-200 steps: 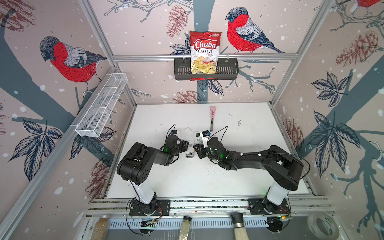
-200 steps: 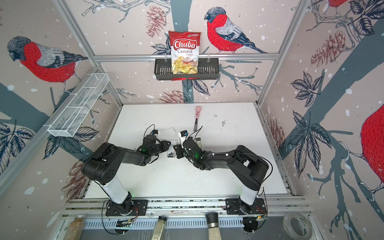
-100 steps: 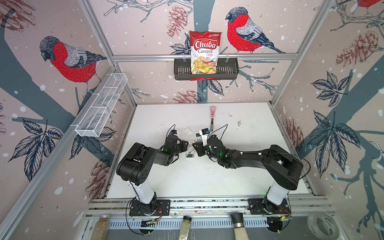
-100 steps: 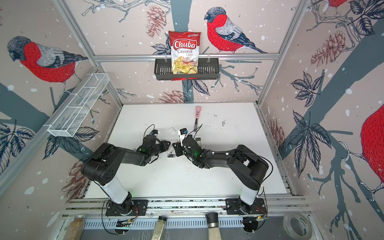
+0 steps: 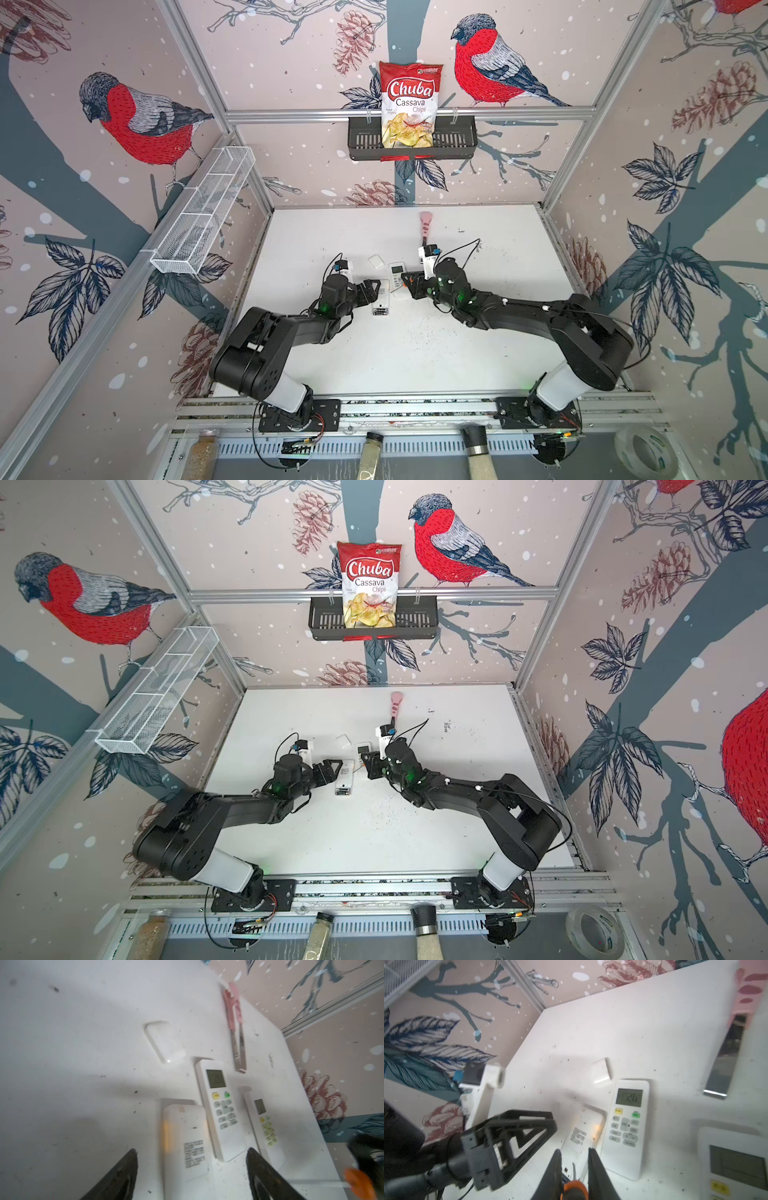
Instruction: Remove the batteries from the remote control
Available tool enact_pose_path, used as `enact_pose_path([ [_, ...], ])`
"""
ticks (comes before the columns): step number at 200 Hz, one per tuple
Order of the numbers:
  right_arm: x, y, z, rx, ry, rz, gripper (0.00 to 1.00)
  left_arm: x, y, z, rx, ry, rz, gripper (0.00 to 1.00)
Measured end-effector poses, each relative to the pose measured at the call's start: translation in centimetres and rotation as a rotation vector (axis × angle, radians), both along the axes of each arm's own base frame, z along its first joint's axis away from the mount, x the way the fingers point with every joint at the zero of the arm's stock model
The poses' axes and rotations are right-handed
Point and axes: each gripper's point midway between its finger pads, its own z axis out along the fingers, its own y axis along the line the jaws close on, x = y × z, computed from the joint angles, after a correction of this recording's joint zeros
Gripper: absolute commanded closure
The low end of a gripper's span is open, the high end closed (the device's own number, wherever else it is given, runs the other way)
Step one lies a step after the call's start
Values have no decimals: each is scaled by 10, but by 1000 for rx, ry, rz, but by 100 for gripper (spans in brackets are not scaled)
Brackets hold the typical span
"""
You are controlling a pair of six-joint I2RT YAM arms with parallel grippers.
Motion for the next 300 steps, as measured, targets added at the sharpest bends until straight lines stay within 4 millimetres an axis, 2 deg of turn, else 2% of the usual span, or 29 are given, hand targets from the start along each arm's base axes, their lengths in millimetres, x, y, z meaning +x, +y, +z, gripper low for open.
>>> enact_pose_path([
  [14,9,-10,7,7,9,-13,100,-2,-2,22,-15,-89,-19,17],
  [29,8,-16,12,6,14,-7,100,-5,-3,41,-18,-170,-34,19],
  [46,3,-18,13,-4,1,3,100,-9,-3,51,-17,-227,-44,20],
  [91,-31,-11,-26,-128,-27,32,100,-18,2,43,-15,-235,-35,20],
  [125,-39,-17,-47,-184,-48,10,100,-20,6,40,-9,-237,-15,20],
  [159,-51,-7,-46,-190,-87,42,98,-20,7,42,-12,-251,-9,20],
  [196,-64,-10,-55,-216,-94,45,98,-19,8,38,-9,-246,-6,20],
  [238,-77,-10,-55,-221,-118,50,98,-19,7,32,-5,-229,-6,20],
  [274,-72,-8,-41,-202,-138,28,100,-13,10,24,10,-203,20,24],
  [300,-50,-5,-17,-136,-138,-9,100,-10,13,18,8,-155,50,27],
])
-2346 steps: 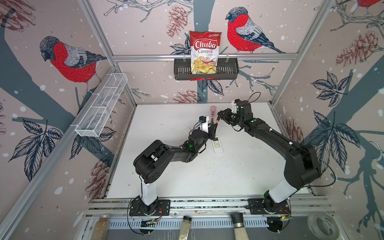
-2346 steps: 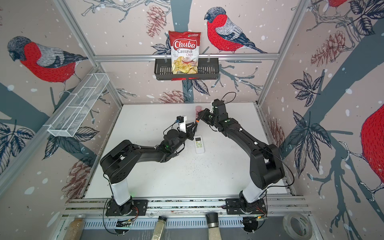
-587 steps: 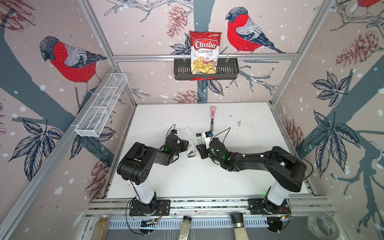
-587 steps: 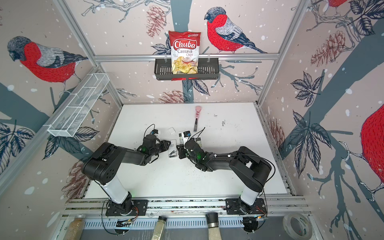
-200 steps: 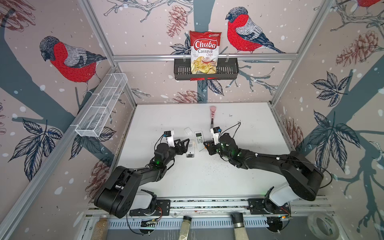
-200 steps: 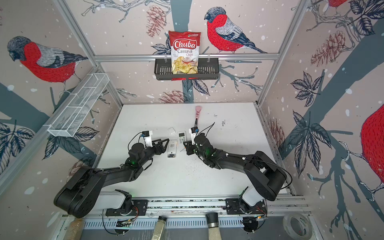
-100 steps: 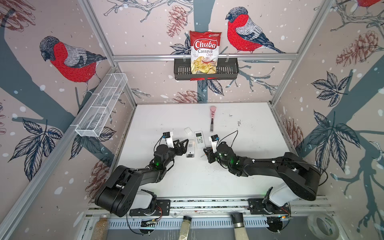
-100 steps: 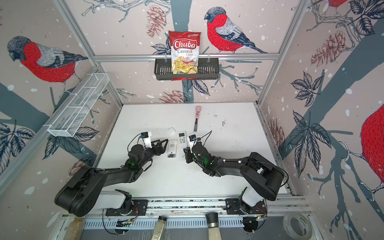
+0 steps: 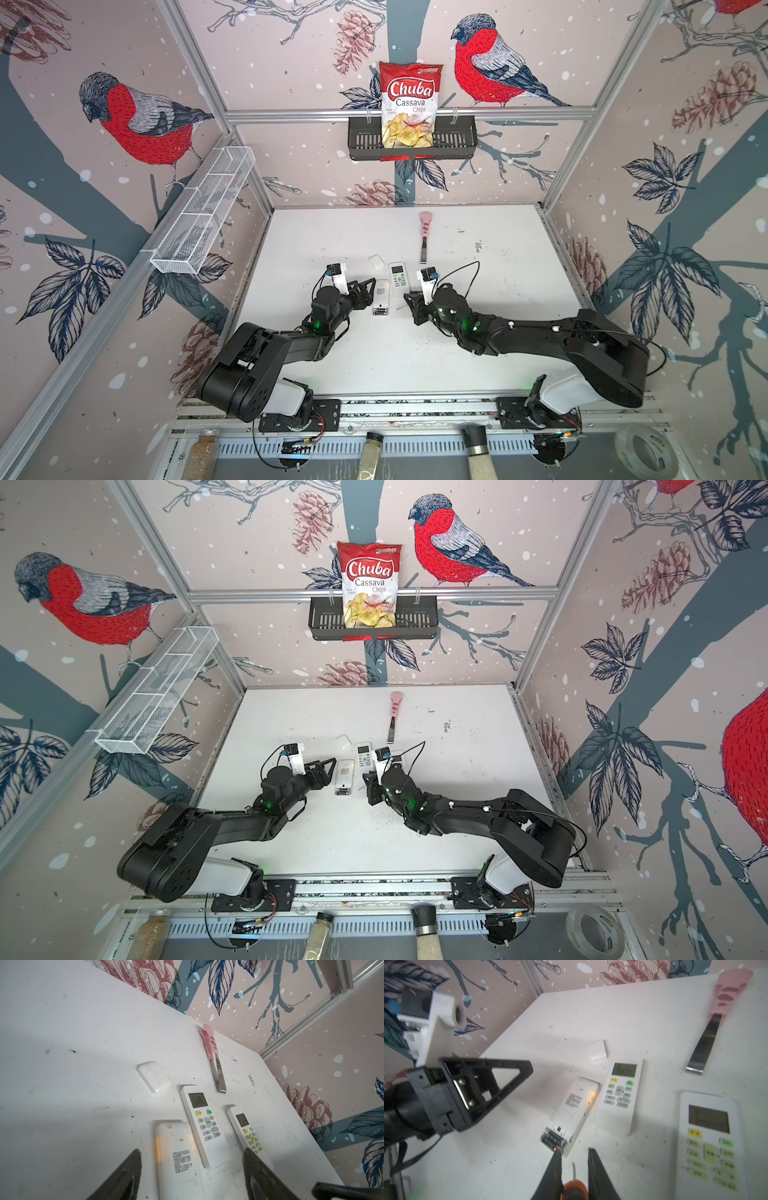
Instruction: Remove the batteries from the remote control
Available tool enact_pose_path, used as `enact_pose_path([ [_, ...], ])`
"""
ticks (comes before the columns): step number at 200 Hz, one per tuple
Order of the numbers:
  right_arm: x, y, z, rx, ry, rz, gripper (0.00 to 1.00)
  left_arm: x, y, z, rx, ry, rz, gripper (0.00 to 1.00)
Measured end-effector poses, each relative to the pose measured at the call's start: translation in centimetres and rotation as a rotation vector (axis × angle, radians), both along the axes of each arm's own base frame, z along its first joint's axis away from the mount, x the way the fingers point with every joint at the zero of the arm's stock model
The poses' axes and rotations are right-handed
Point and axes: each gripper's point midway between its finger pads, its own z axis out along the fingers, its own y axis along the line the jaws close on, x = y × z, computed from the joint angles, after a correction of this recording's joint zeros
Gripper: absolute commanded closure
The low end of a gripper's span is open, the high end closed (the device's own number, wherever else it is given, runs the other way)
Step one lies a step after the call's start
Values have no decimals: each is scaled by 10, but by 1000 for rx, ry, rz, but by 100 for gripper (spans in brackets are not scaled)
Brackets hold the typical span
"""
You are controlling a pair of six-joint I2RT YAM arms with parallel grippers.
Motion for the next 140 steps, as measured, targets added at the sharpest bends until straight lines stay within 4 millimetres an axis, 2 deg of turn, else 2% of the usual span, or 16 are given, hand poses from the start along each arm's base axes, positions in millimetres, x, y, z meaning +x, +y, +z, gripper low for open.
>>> enact_pose_path([
  [30,32,-24,9,84,59,-70,100,-7,1,-21,-32,99,10,25],
  [70,45,-33,30,168,86,-60,100,-30,-5,-61,-83,260,-31,21],
  [91,49,-39,33,179,94,-63,100,-34,-14,-61,-126,257,-65,20],
  [140,47,-44,37,199,111,-58,100,-46,-50,-59,-188,259,-164,20],
])
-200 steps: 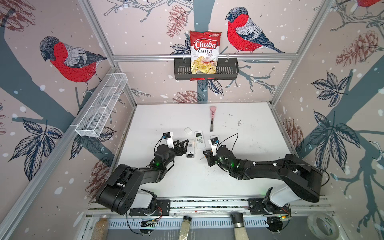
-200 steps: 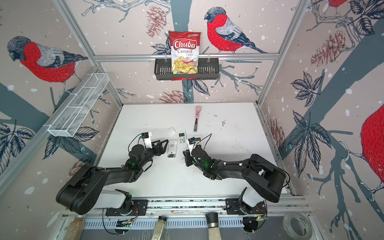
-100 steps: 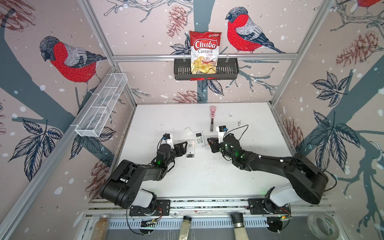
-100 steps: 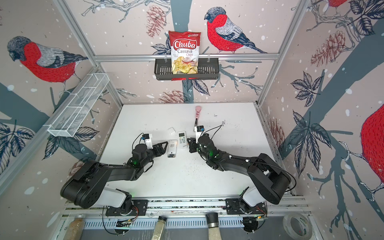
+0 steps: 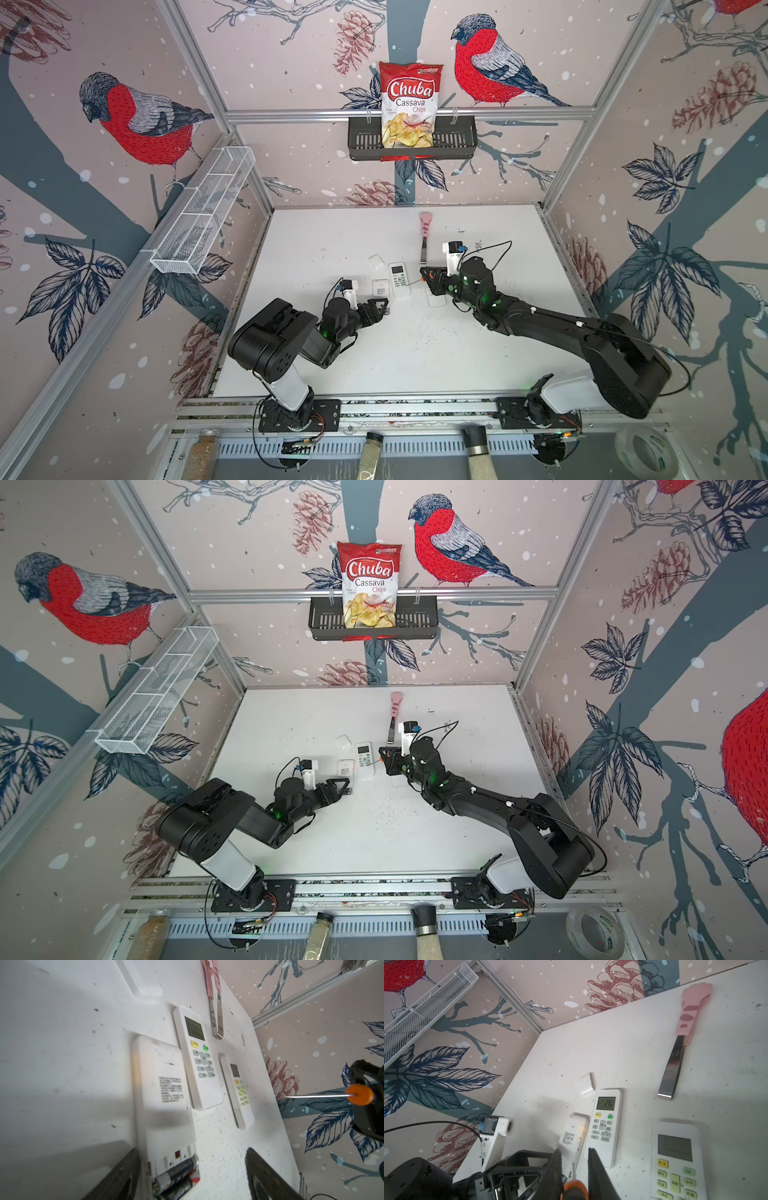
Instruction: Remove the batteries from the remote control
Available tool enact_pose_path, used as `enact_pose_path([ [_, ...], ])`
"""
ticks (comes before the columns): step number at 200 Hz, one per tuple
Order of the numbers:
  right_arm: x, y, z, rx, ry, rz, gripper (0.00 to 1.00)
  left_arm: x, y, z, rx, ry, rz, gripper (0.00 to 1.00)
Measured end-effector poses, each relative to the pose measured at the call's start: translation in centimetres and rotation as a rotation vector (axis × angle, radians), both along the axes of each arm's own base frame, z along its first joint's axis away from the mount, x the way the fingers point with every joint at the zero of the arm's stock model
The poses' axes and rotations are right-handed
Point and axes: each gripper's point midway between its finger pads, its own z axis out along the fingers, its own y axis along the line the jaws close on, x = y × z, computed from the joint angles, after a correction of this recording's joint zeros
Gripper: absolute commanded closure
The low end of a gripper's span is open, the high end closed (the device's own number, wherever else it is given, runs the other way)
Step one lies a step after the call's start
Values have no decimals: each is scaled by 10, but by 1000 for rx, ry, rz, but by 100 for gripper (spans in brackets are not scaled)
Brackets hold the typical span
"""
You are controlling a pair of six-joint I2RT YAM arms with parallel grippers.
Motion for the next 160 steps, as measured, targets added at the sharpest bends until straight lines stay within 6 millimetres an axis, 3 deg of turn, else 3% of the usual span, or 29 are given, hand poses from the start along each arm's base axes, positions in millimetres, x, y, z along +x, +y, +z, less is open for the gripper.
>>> enact_pose_path([
  [52,1,-7,0,-3,3,-11,100,-13,-31,4,-64,-5,-65,20],
  [81,5,-9,-8,-19,21,-22,100,-12,-29,5,-64,5,-39,21],
  [112,11,-9,-25,-53,66,-26,100,-5,-24,35,-48,-64,-7,23],
  [129,14,-5,-32,-64,81,-20,100,7,-22,62,-7,-130,23,29],
  [142,14,-1,-38,-74,95,-11,100,20,-19,82,45,-178,56,40],
  [160,12,4,-47,-86,116,5,100,33,-15,83,152,-173,87,53],
])
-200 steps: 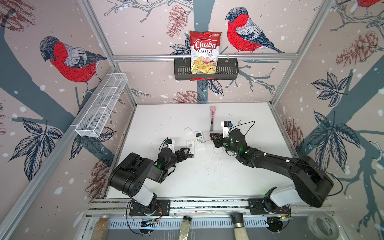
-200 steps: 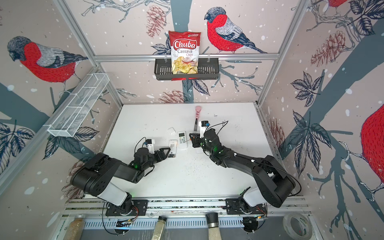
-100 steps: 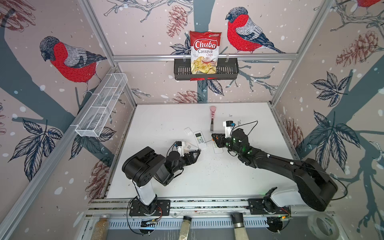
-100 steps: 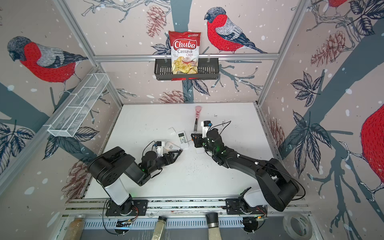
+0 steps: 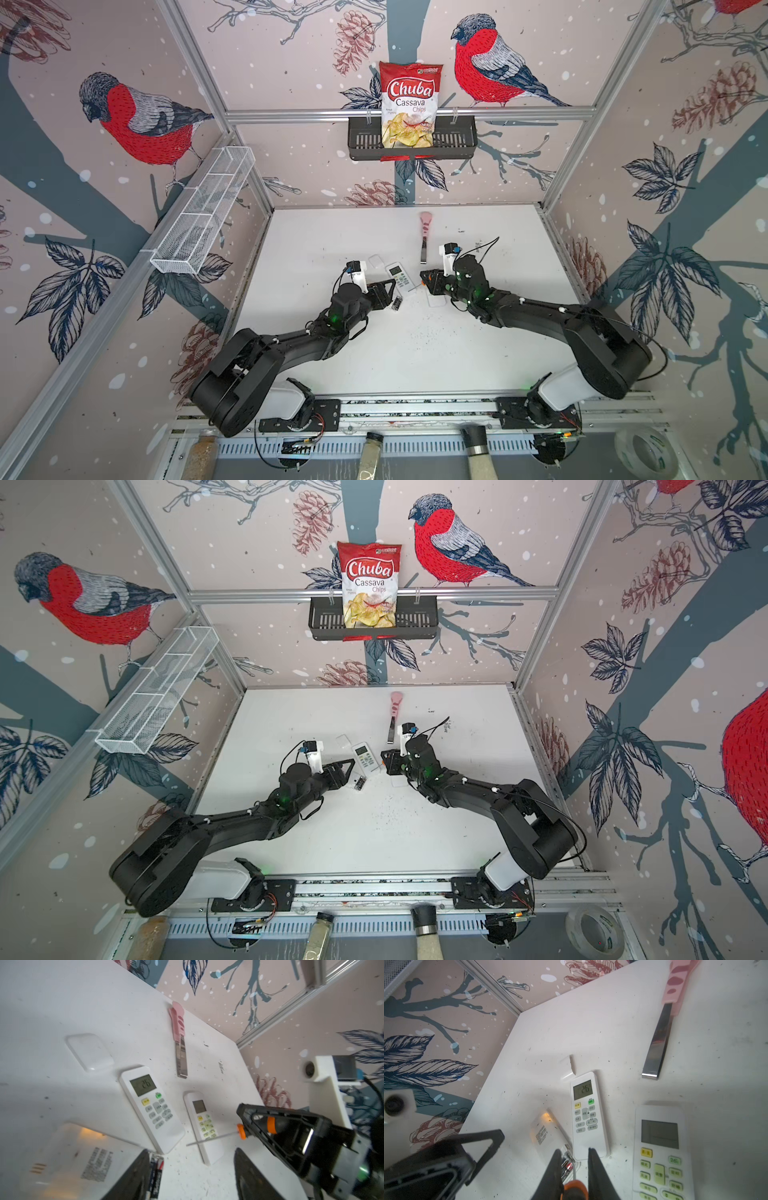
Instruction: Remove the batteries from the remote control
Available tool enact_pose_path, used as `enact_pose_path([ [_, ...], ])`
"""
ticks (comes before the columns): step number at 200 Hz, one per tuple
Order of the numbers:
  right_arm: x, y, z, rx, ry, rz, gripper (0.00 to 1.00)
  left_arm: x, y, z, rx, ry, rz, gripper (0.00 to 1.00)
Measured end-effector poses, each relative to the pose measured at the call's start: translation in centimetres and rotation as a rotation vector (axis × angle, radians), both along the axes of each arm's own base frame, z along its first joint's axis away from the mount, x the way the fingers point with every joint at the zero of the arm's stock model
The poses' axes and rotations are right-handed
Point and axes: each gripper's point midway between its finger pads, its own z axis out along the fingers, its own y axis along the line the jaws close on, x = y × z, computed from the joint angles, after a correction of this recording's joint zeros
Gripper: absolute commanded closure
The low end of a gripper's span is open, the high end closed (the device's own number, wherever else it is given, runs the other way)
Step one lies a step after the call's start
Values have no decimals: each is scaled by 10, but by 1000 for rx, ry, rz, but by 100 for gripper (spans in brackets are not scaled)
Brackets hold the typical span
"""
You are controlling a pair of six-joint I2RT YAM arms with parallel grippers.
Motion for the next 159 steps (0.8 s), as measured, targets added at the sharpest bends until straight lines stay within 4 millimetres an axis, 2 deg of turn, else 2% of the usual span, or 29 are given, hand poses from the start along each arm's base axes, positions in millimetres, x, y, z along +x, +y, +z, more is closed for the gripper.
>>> enact_pose_path([
  [15,-2,3,-6,-8,12,9,100,8,4,-15,101,49,21,59],
  [38,-6,8,-12,-15,24,26,100,11,8,-44,225,133,19,61],
  [83,-12,16,-18,-16,31,49,100,9,15,-82,320,229,5,63],
  [159,-19,24,-27,-2,53,75,100,17,8,-86,273,202,-14,64],
])
